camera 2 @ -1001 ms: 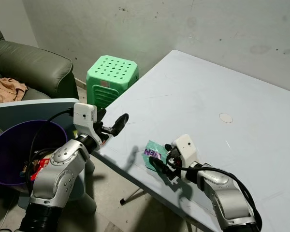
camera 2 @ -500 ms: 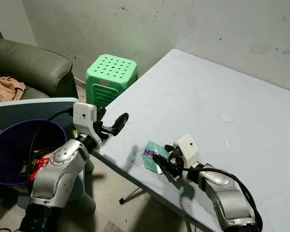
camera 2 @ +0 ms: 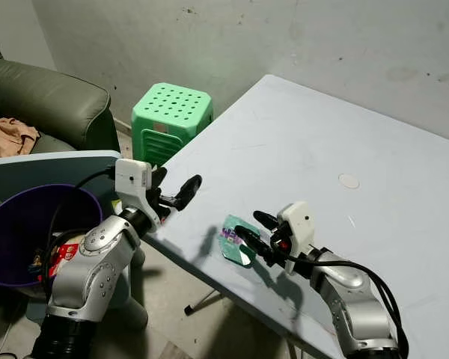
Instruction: Picking trash to rubbish bin
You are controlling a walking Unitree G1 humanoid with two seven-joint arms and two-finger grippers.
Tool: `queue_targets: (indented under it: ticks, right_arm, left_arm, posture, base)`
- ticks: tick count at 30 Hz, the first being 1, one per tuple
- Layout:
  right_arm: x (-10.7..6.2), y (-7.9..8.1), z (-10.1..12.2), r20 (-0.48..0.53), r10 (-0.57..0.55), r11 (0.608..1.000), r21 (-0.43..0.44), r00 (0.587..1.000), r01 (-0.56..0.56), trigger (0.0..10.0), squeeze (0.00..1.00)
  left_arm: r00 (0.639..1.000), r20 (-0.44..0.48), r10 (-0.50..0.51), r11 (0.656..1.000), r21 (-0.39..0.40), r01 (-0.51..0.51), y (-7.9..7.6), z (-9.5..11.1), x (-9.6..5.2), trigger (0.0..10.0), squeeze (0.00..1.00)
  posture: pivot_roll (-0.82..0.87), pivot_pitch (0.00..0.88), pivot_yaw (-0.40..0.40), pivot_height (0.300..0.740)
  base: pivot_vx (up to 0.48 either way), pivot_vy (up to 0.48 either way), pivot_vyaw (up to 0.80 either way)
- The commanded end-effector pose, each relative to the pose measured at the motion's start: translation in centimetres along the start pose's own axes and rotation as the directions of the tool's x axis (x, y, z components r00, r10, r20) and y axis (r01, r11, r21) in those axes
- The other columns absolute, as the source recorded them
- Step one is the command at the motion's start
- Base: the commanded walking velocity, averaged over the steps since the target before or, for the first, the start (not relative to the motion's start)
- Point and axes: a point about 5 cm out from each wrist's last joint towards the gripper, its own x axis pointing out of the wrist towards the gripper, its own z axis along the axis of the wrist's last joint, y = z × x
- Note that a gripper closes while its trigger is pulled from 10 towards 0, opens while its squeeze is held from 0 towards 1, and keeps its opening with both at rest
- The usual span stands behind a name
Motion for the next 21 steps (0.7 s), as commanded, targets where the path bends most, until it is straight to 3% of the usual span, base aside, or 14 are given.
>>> queue_targets:
  ticks: [1, 4, 5, 6, 7, 14, 18, 19, 20, 21]
  right_arm:
    - [-0.5, -0.2, 0.5, 0.013, 0.003, 1.000, -0.021, 1.000, -0.002, 10.0, 0.00]
    - [-0.6, -0.3, 0.5, 0.005, 0.008, 1.000, -0.014, 1.000, -0.008, 10.0, 0.00]
    - [-0.7, -0.3, 0.6, 0.006, 0.016, 1.000, -0.020, 1.000, -0.016, 10.0, 0.06]
    - [-0.8, -0.2, 0.7, 0.014, 0.032, 0.999, -0.017, 0.999, -0.032, 10.0, 0.31]
    - [-0.9, -0.2, 0.8, 0.018, 0.048, 0.999, 0.017, 0.999, -0.049, 10.0, 1.00]
    - [-1.3, 0.1, 0.7, -0.012, 0.085, 0.996, 0.002, 0.996, -0.085, 10.0, 1.00]
    - [-1.4, 0.1, 0.2, -0.070, 0.070, 0.995, -0.064, 0.995, -0.074, 10.0, 1.00]
    - [-1.4, 0.1, 0.3, -0.067, 0.073, 0.995, -0.063, 0.995, -0.077, 10.0, 0.64]
    - [-1.4, 0.2, 0.2, -0.075, 0.078, 0.995, -0.063, 0.994, -0.083, 10.0, 0.00]
    - [-1.3, 0.3, 0.1, -0.096, 0.081, 0.994, -0.069, 0.992, -0.088, 10.0, 0.00]
  left_arm:
    - [0.997, -0.015, -0.075, 0.997, 0.007, 0.075, -1.3, -0.1, -0.1, 10.0, 0.00]
    - [0.987, -0.049, -0.154, 0.987, 0.034, 0.156, -2.3, -0.5, -0.8, 10.0, 0.00]
    - [0.985, -0.055, -0.165, 0.985, 0.040, 0.168, -2.4, -0.5, -1.0, 10.0, 0.00]
    - [0.982, -0.060, -0.179, 0.983, 0.034, 0.181, -2.5, -0.6, -1.2, 10.0, 0.00]
    - [0.980, -0.066, -0.188, 0.982, 0.022, 0.190, -2.4, -0.6, -1.4, 10.0, 0.00]
    - [0.970, -0.105, -0.221, 0.972, 0.053, 0.228, -2.4, -0.7, -2.4, 10.0, 0.00]
    - [0.955, -0.137, -0.264, 0.960, 0.054, 0.274, -2.9, -1.0, -3.1, 10.0, 0.00]
    - [0.953, -0.141, -0.269, 0.958, 0.058, 0.280, -2.9, -1.0, -3.2, 10.0, 0.00]
    - [0.952, -0.144, -0.272, 0.958, 0.058, 0.282, -3.0, -1.0, -3.2, 10.0, 0.00]
    - [0.951, -0.148, -0.273, 0.957, 0.058, 0.284, -3.0, -1.1, -3.3, 10.0, 0.00]
  posture:
    - [0.00, 0.100, -0.104, 0.740]
    - [0.00, 0.101, -0.101, 0.740]
    - [0.00, 0.102, -0.103, 0.740]
    - [0.00, 0.104, -0.102, 0.740]
    - [0.00, 0.104, -0.102, 0.740]
    - [0.01, 0.108, -0.103, 0.740]
    - [0.01, 0.113, -0.105, 0.740]
    - [0.01, 0.114, -0.105, 0.740]
    - [0.01, 0.114, -0.106, 0.740]
    - [0.01, 0.116, -0.107, 0.740]
  base:
    - [0.000, 0.000, 0.00]
    - [0.000, 0.000, 0.00]
    - [0.000, 0.000, 0.00]
    - [0.000, 0.000, 0.00]
    - [0.000, 0.000, 0.00]
    - [0.000, 0.000, 0.00]
    - [0.000, 0.000, 0.00]
    - [0.000, 0.000, 0.00]
    - [0.000, 0.000, 0.00]
    - [0.000, 0.000, 0.00]
